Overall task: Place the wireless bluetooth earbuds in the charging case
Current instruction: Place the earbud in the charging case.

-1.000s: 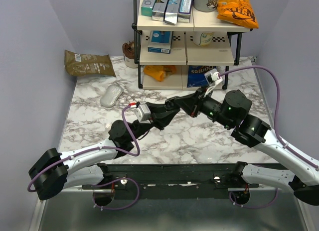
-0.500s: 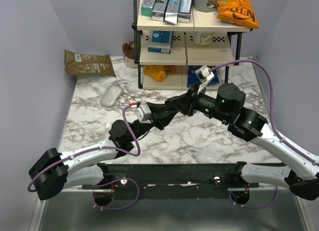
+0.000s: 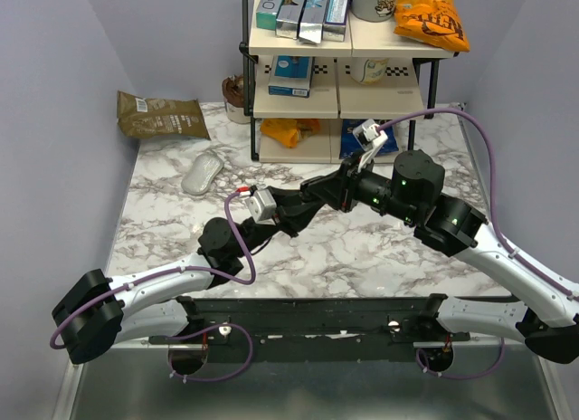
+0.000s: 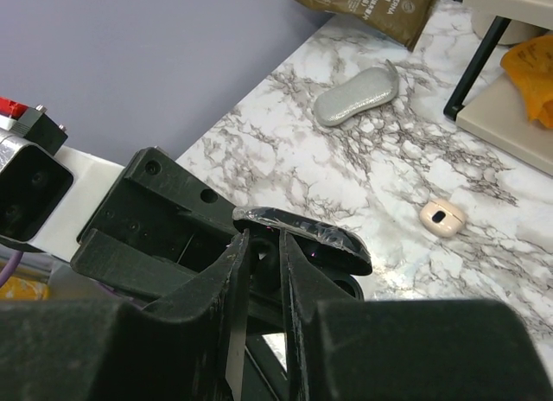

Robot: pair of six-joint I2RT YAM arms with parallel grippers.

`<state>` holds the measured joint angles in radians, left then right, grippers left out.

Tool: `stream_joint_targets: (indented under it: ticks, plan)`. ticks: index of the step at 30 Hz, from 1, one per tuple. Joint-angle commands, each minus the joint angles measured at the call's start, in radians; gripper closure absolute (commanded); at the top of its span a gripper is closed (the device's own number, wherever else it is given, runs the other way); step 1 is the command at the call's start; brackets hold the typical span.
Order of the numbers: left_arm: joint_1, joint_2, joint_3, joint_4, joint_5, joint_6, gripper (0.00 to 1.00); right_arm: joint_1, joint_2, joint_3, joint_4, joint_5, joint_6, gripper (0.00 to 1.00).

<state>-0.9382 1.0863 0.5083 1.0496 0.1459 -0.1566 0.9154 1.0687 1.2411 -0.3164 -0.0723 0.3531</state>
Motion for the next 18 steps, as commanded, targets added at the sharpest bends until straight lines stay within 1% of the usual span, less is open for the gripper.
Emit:
stream_joint_targets:
  ticks: [1, 3, 5, 11, 15, 18]
  plan:
    - [-0.004, -0.025, 0.013, 0.046, -0.009, 0.025, 1.00, 0.007, 0.014, 0.023, -0.099, -0.023, -0.026, 0.74]
    - [-0.004, -0.025, 0.015, 0.044, -0.011, 0.026, 1.00, 0.005, 0.017, 0.027, -0.111, -0.021, -0.029, 0.78]
    - [-0.004, -0.025, 0.018, 0.036, -0.009, 0.028, 1.00, 0.007, 0.023, 0.035, -0.127, -0.017, -0.034, 0.84]
    - [-0.004, -0.026, 0.019, 0.030, -0.015, 0.032, 1.00, 0.007, 0.042, 0.058, -0.170, -0.012, -0.042, 0.86]
    - [-0.004, -0.032, 0.019, 0.024, -0.023, 0.042, 1.00, 0.007, 0.048, 0.069, -0.194, -0.006, -0.045, 0.75]
    - [-0.004, -0.035, 0.018, 0.020, -0.029, 0.046, 1.00, 0.005, 0.050, 0.072, -0.207, 0.011, -0.042, 0.73]
